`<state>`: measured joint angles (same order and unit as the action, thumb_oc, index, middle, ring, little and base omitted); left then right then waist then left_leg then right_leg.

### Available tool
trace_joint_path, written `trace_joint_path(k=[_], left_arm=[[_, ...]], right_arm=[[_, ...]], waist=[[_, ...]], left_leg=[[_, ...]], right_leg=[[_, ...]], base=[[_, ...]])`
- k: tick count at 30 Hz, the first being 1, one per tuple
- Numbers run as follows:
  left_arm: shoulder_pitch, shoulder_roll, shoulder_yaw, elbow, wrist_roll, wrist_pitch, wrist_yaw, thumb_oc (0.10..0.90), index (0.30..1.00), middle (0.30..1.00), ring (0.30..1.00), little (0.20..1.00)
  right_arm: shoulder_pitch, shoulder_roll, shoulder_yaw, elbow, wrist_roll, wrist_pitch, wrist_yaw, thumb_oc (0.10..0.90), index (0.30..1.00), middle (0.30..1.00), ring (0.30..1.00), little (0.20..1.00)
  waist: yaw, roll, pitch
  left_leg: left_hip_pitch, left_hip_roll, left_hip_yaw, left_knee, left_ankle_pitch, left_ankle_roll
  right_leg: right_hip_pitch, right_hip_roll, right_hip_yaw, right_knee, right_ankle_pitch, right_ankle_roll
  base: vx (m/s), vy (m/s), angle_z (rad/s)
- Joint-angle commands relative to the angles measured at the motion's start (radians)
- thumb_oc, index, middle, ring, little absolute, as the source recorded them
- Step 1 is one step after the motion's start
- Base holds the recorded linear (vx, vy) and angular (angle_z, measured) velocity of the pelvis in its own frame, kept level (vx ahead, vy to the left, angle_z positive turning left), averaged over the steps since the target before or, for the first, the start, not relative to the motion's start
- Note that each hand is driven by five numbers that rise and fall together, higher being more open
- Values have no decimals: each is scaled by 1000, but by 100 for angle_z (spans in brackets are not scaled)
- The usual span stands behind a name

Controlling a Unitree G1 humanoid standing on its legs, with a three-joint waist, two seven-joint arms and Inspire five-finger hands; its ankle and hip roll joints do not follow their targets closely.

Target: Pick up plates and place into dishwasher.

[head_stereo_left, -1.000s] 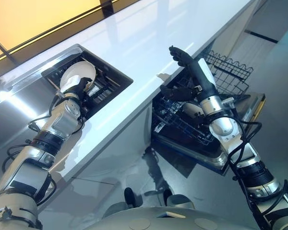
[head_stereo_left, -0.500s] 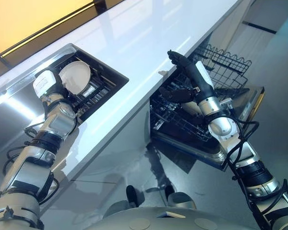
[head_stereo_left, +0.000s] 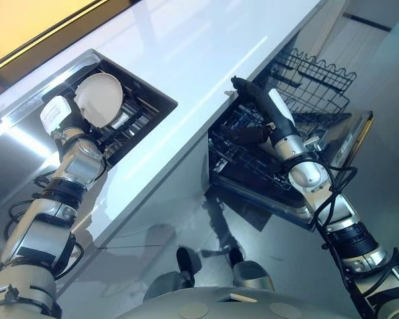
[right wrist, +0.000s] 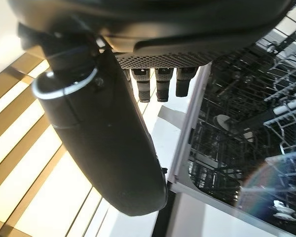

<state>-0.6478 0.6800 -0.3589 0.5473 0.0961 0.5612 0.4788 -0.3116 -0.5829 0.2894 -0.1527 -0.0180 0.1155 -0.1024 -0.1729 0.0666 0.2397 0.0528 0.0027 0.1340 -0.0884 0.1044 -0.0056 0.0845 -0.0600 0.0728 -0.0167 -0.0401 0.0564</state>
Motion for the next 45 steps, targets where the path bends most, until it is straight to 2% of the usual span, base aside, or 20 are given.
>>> trace_joint_path(k=[1,4,10,16,20,22,30,34,38,41,43,44,45], left_arm=[[-204,32,-67,51,132,-70,19,800,900,900,900,900],[-234,18,-95,42,146,-83,16,800,900,900,900,900],[-327,-11,-168,4,219,-63,-1,800,900,900,900,900],[-368,-29,-198,-49,225,-8,11,800,900,900,900,900],[-377,-40,-189,-36,164,15,100,800,900,900,900,900],[-371,-50,-161,-18,95,-14,171,800,900,900,900,900],[-329,-104,-89,23,-79,-86,295,800,900,900,900,900],[-307,-147,-47,45,-177,-148,352,800,900,900,900,900],[-288,-194,-1,54,-324,-230,380,800,900,900,900,900],[-262,-262,45,48,-478,-295,377,800,900,900,900,900],[-258,-292,55,47,-558,-319,371,800,900,900,900,900],[-253,-317,61,42,-612,-336,368,624,749,749,749,724],[-251,-326,63,41,-633,-339,368,564,698,698,698,664]], right_arm=[[-149,-11,-11,-69,14,-57,-35,800,900,900,900,900],[-164,-7,-1,-64,20,-56,-43,800,900,900,900,900],[-209,22,29,-55,27,-58,-66,800,900,900,900,900],[-222,37,46,-63,22,-53,-76,800,900,900,900,900],[-223,38,48,-66,26,-53,-78,800,900,900,900,900],[-225,40,49,-65,27,-53,-76,800,900,900,900,900],[-217,53,54,-57,12,-63,-86,800,900,900,900,900],[-216,69,55,-56,1,-55,-93,800,900,900,900,900],[-223,86,61,-53,-3,-47,-102,800,900,900,900,900],[-236,113,70,-42,-24,-46,-113,800,900,900,900,900],[-248,126,75,-36,-31,-42,-121,800,900,900,900,900],[-256,132,79,-34,-30,-38,-128,800,900,900,900,900],[-260,134,80,-34,-29,-38,-132,800,900,900,900,900]], waist=[[-17,-6,-58],[-25,-6,-40],[-47,-5,10],[-61,-4,35],[-68,-7,44],[-69,-8,49],[-66,-12,59],[-62,-16,62],[-57,-22,66],[-49,-28,73],[-47,-31,77],[-46,-33,79],[-45,-34,80]], left_leg=[[-6,-100,-33,71,-125,58],[-22,-101,-34,82,-125,60],[-55,-100,-23,104,-131,60],[-78,-96,-10,126,-134,59],[-87,-95,-6,134,-135,57],[-92,-93,-2,136,-135,56],[-96,-90,0,140,-132,52],[-95,-87,3,136,-128,50],[-94,-84,10,135,-126,48],[-94,-82,10,135,-126,47],[-96,-81,8,137,-125,48],[-98,-80,5,139,-125,48],[-98,-80,4,139,-124,49]], right_leg=[[-147,31,41,131,39,45],[-168,35,59,148,37,46],[-208,47,93,169,38,46],[-237,56,105,194,34,45],[-252,60,108,204,33,43],[-257,61,107,205,32,42],[-260,63,99,208,30,38],[-259,63,89,207,31,38],[-256,58,71,199,33,38],[-251,57,61,195,32,38],[-251,58,59,198,31,37],[-253,60,60,200,31,36],[-253,60,60,201,31,36]], base=[[3,9,-5],[-21,10,-3],[-58,0,-6],[-26,-7,-10],[-3,-5,-1],[-26,-19,-6],[-6,-4,-1],[-3,-34,1],[-11,-18,1],[-17,-24,0],[-22,-39,1],[-23,-38,1],[-22,-33,1]])
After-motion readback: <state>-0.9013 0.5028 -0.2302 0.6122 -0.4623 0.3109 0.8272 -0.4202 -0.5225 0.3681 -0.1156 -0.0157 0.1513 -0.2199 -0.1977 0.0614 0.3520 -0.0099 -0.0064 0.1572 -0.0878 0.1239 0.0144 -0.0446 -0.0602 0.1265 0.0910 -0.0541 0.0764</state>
